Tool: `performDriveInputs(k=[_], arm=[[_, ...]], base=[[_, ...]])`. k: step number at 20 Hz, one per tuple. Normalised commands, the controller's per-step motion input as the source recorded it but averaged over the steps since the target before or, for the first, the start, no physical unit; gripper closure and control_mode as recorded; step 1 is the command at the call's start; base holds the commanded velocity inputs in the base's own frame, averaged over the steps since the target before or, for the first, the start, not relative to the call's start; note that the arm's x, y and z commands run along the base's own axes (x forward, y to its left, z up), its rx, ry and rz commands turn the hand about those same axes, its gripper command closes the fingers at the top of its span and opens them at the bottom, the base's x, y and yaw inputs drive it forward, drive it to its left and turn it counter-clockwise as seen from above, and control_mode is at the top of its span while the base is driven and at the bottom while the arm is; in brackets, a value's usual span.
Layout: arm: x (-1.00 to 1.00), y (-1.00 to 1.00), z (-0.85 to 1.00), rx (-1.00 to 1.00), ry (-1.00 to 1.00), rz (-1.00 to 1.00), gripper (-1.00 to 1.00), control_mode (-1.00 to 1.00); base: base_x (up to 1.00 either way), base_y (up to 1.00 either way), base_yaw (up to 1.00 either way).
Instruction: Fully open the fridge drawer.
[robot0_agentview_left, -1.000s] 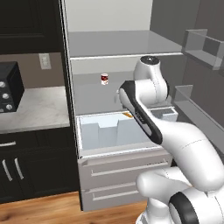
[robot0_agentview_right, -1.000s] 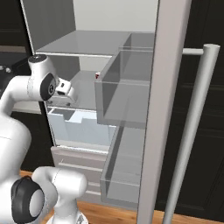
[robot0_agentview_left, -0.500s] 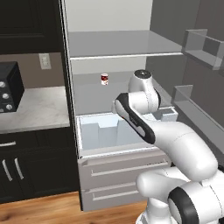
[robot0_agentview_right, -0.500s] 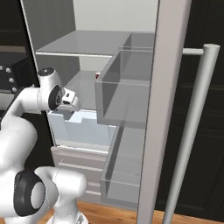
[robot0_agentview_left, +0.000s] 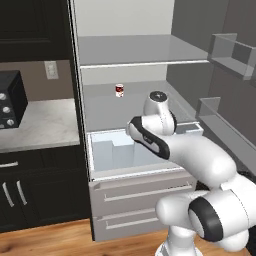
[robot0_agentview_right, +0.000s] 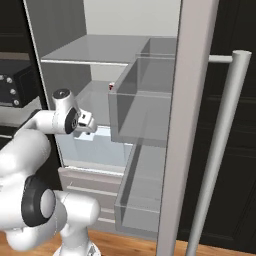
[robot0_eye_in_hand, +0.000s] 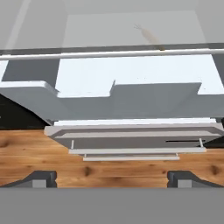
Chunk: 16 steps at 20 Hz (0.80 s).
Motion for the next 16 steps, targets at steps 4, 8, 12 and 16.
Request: performDriveInputs(k=[4, 8, 12, 16], arm=[[0.14, -0.14, -0.31, 0.0, 0.0, 0.0, -1.0, -1.0], [0.17, -0.16, -0.21, 0.0, 0.0, 0.0, -1.0, -1.0], [0.31, -0.26, -0.08, 0.0, 0.0, 0.0, -1.0, -1.0], [0.28, -0.25, -0.11, 0.0, 0.0, 0.0, -1.0, -1.0]], base=[[0.0, 0.0, 0.0], [0.0, 0.0, 0.0], [0.0, 0.0, 0.0], [0.0, 0.0, 0.0]])
